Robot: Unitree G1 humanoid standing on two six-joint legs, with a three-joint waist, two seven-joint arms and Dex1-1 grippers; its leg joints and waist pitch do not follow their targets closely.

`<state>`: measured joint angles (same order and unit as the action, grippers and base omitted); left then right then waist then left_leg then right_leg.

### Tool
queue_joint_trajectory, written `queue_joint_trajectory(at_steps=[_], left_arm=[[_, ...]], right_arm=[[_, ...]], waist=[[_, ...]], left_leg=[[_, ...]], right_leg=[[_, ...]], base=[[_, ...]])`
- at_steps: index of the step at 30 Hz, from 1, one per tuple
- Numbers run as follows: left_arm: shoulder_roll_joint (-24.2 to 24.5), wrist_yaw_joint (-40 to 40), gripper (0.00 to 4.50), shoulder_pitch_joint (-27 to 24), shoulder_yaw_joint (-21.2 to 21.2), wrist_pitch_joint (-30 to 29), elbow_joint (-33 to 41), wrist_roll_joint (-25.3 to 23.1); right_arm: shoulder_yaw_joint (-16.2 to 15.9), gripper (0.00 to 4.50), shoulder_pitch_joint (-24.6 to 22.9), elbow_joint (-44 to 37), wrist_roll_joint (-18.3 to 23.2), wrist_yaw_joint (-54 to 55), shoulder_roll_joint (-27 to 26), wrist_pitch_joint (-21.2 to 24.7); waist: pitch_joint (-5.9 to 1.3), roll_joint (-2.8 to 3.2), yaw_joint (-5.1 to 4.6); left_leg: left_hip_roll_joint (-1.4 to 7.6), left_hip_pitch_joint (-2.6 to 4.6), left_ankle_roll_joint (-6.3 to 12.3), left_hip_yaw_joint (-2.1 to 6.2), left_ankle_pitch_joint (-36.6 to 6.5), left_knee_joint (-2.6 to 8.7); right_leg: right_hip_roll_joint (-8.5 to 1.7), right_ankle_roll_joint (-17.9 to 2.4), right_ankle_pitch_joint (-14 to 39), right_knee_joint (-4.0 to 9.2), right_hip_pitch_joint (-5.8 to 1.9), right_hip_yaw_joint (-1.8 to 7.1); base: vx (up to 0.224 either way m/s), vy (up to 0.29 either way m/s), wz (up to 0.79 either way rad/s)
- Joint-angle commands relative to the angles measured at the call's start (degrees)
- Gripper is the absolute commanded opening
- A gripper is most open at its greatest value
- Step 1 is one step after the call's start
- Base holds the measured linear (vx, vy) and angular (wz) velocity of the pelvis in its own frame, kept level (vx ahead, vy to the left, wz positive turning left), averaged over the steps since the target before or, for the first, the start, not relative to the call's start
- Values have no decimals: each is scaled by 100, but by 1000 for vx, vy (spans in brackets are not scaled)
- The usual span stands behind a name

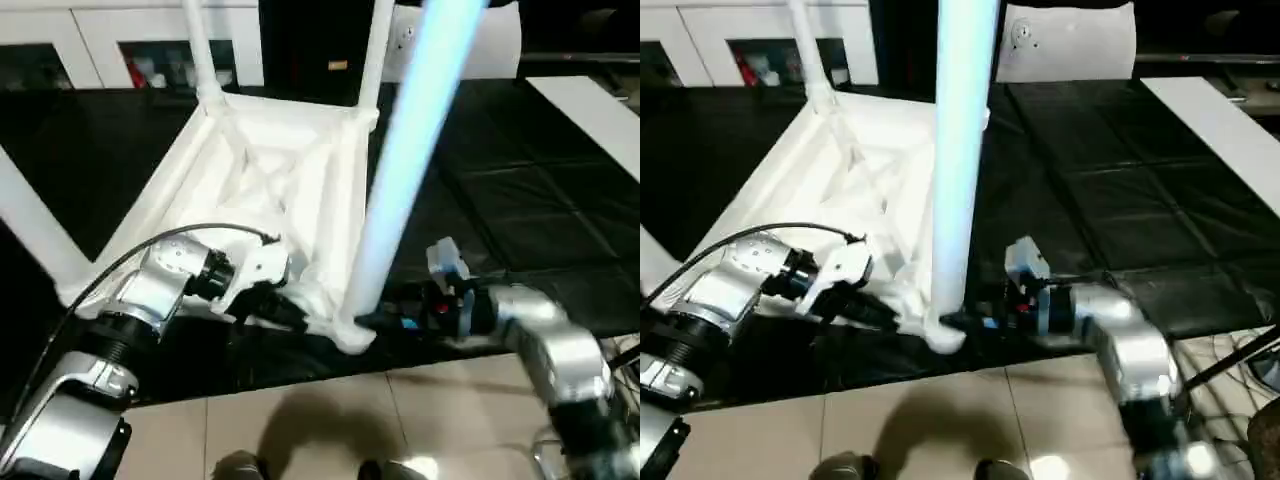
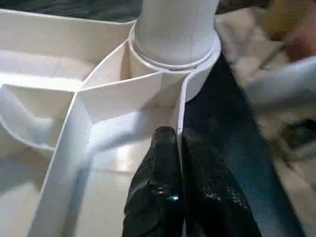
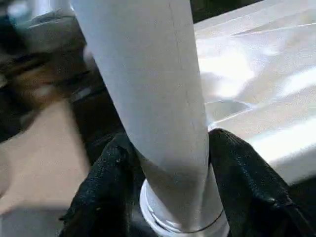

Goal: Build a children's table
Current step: Rotate leg to tighten

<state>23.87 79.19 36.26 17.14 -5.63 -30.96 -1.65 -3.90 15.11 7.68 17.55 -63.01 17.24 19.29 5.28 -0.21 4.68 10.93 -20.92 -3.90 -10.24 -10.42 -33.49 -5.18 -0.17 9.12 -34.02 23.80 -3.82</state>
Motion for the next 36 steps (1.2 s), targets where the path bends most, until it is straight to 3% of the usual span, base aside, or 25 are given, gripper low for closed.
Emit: queue_joint_trajectory(at_steps=[1, 2, 3, 4, 6, 8, 9, 12, 14, 16, 17, 18, 19, 21, 26, 28, 30, 34, 36], left_arm=[[-513, -514, 0, 10, 118, -200, 391, 82], [-556, -585, 0, 3, 115, -253, 418, 66], [-945, -1233, 0, -16, 39, -775, 580, -17], [-992, -1315, 0, -16, 28, -837, 594, -26], [-1213, -1735, 0, 6, -37, -1064, 597, -78], [-1425, -2186, 0, 45, -111, -1311, 570, -117], [-1680, -2744, 0, 133, -257, -1432, 443, -178], [-1894, -3277, 0, 283, -384, -1317, 205, -257], [-1928, -3332, 0, 296, -410, -1326, 203, -298], [-1914, -3294, 0, 324, -413, -1197, 138, -339], [-1866, -3231, 0, 340, -393, -1055, 62, -356], [-1790, -3135, 0, 351, -339, -822, -8, -382], [-1700, -2967, 0, 350, -290, -597, -69, -383], [-1538, -2685, 0, 339, -216, -211, -175, -436], [-1003, -1801, 0, 455, -69, 984, -698, -458], [-904, -1712, 0, 535, -72, 1254, -894, -494], [-784, -1571, 0, 689, -120, 1618, -1212, -476], [-652, -1507, 0, 902, -114, 2126, -1685, -543], [-535, -1549, 0, 1127, -122, 2502, -2144, -629]], right_arm=[[-415, 192, -43, -228, 21, 303, -388, 235], [-418, 192, -61, -253, -5, 397, -441, 257], [-473, 192, -119, -343, -231, 1171, -867, 496], [-480, 192, -119, -346, -251, 1264, -921, 531], [-501, 192, -80, -304, -359, 1729, -1196, 636], [-497, 192, 16, -190, -492, 2241, -1534, 705], [-381, 192, 233, 127, -702, 3019, -1961, 640], [-109, 192, 603, 655, -913, 4036, -2444, 371], [-35, 192, 663, 719, -980, 4237, -2534, 342], [91, 192, 725, 764, -967, 4361, -2644, 219], [135, 248, 720, 751, -932, 4341, -2661, 117], [163, 248, 682, 706, -890, 4294, -2650, 66], [187, 248, 607, 638, -863, 4242, -2605, 42], [249, 279, 421, 484, -872, 4107, -2516, -22], [365, 336, -199, -91, -756, 3705, -1927, -209], [427, 345, -334, -212, -741, 3608, -1788, -285], [515, 359, -570, -430, -672, 3436, -1569, -437], [660, 395, -879, -781, -389, 3135, -1394, -309], [616, 413, -1278, -1203, -231, 2860, -1173, -277]], waist=[[-312, 5, -55], [-305, 14, -91], [-304, 16, -150], [-291, 33, -177], [-296, -1, -291], [-311, 15, -359], [-341, 6, -396], [-360, 27, -525], [-368, 38, -575], [-383, 43, -569], [-432, -42, -580], [-443, 13, -535], [-435, 13, -528], [-471, -10, -507], [-527, 35, -385], [-554, 79, -324], [-533, 69, -240], [-560, 93, -205], [-550, 69, -178]], left_leg=[[215, 62, -54, 102, -1938, 511], [211, 64, -53, 109, -1993, 511], [216, 52, -81, 109, -2003, 516], [212, 56, -103, 110, -2039, 519], [157, 33, -100, 146, -2167, 501], [141, 27, -66, 165, -2201, 488], [142, 42, -42, 164, -2187, 480], [138, -11, -64, 193, -2156, 511], [136, 21, -19, 174, -2239, 500], [145, 13, 57, 147, -2154, 503], [152, -9, 120, 123, -1948, 490], [156, -5, 181, 104, -1696, 481], [150, -4, 222, 92, -1626, 478], [131, -19, 362, 66, -1315, 449], [158, -15, 541, 45, -691, 415], [165, 33, 519, 29, -613, 386], [174, 59, 456, 18, -785, 402], [181, 64, 339, 44, -1025, 415], [185, 59, 311, 42, -1087, 420]], right_leg=[[-346, -987, 2929, 532, -257, 254], [-346, -890, 3121, 564, -234, 255], [-336, -853, 3156, 571, -225, 254], [-323, -842, 3200, 579, -209, 247], [-324, -612, 3686, 638, -212, 191], [-332, -486, 3923, 687, -201, 168], [-331, -472, 3859, 705, -199, 163], [-299, -564, 3483, 665, -214, 132], [-290, -633, 3251, 677, -181, 161], [-283, -742, 2880, 653, -192, 197], [-275, -849, 2497, 610, -232, 218], [-283, -984, 2092, 554, -240, 241], [-275, -1023, 1966, 560, -231, 244], [-279, -1135, 1578, 513, -289, 252], [-283, -1293, 866, 414, -358, 257], [-268, -1426, 557, 370, -349, 264], [-257, -1457, 591, 388, -336, 260], [-271, -1412, 796, 390, -369, 254], [-287, -1323, 977, 413, -376, 255]], base=[[0, 0, 0], [0, 0, 0], [0, 0, 0], [0, 0, 0], [0, 0, 0], [0, 0, 0], [0, 0, 0], [0, 0, 0], [0, 0, 0], [0, 0, 0], [0, 0, 0], [0, 0, 0], [0, 0, 0], [0, 0, 0], [0, 0, 0], [0, 0, 0], [0, 0, 0], [0, 0, 0], [0, 0, 0]])
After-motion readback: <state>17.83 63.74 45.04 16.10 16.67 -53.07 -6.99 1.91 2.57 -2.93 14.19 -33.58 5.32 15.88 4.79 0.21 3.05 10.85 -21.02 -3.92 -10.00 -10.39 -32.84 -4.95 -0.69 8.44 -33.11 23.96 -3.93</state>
